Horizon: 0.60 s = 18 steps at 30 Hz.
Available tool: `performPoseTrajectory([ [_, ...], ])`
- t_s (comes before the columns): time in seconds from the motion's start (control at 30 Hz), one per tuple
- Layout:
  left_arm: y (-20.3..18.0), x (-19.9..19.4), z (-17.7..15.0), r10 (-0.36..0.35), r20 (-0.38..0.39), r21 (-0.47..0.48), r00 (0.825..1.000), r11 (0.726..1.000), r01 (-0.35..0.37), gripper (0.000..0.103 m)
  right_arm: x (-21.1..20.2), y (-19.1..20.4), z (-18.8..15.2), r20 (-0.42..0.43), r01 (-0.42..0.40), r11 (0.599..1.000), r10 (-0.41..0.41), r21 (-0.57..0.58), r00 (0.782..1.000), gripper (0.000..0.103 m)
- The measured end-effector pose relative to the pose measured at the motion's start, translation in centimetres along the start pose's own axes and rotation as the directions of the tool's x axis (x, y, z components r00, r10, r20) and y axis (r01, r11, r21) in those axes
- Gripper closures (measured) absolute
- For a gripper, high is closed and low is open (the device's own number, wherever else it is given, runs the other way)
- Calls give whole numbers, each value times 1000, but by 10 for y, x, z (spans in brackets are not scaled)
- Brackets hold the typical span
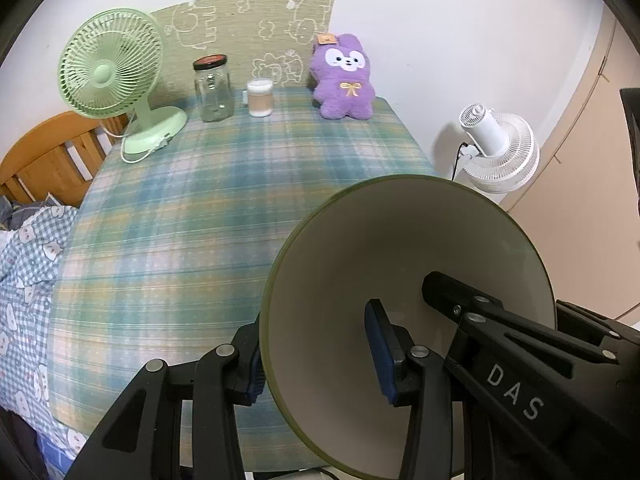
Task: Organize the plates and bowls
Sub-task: 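Carry the bowl stack over the red-rimmed plate stack with both grippers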
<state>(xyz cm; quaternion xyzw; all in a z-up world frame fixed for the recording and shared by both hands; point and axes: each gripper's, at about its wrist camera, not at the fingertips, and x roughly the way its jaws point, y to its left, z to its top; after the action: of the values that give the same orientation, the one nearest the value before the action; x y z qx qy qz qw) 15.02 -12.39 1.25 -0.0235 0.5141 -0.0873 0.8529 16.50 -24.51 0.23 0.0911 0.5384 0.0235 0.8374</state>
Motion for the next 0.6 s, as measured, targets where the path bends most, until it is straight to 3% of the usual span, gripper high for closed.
performPoseTrajectory([
  [0.6,-62,52,0,5,-99,-66,995,998,-12,61,36,-76,13,-106,8,999,-11,-31,994,64],
])
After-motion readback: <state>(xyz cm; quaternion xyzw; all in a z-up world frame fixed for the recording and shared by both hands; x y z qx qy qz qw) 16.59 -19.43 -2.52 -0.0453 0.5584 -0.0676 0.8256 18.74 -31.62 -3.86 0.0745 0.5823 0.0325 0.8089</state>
